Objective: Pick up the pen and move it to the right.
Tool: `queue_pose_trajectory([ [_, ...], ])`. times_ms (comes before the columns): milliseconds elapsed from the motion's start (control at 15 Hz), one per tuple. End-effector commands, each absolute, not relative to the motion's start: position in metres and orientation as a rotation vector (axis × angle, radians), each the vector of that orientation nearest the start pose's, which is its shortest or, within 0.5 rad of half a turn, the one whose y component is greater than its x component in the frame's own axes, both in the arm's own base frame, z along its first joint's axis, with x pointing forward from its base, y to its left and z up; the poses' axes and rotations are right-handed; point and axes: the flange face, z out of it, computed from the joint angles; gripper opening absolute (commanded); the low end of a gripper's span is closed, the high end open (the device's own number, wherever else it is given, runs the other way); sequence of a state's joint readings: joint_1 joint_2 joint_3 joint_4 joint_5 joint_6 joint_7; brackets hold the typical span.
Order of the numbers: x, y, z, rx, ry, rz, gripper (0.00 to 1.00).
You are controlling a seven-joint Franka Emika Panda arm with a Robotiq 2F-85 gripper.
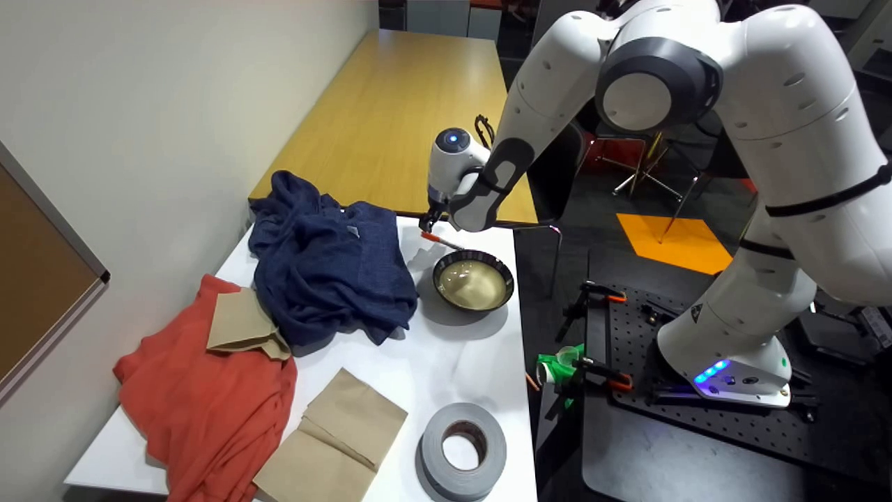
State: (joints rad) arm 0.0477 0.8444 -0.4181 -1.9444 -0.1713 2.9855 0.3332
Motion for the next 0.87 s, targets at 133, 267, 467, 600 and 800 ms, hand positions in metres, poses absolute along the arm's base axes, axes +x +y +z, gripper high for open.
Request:
queue_pose_trajectory([
  [133, 0.583, -0.203, 0.133, -3.408, 0.62, -0.504, 1.0],
  [267, 0.584, -0.202, 0.141, -3.412, 0.62, -0.527, 1.0],
  [467, 0.582, -0.2, 0.151, -3.414, 0.623, -0.559, 1.0],
  [600, 0.591, -0.203, 0.14, -3.431, 0.611, -0.531, 1.0],
  [800, 0.59, -0.203, 0.138, -3.434, 0.609, -0.526, 1.0],
])
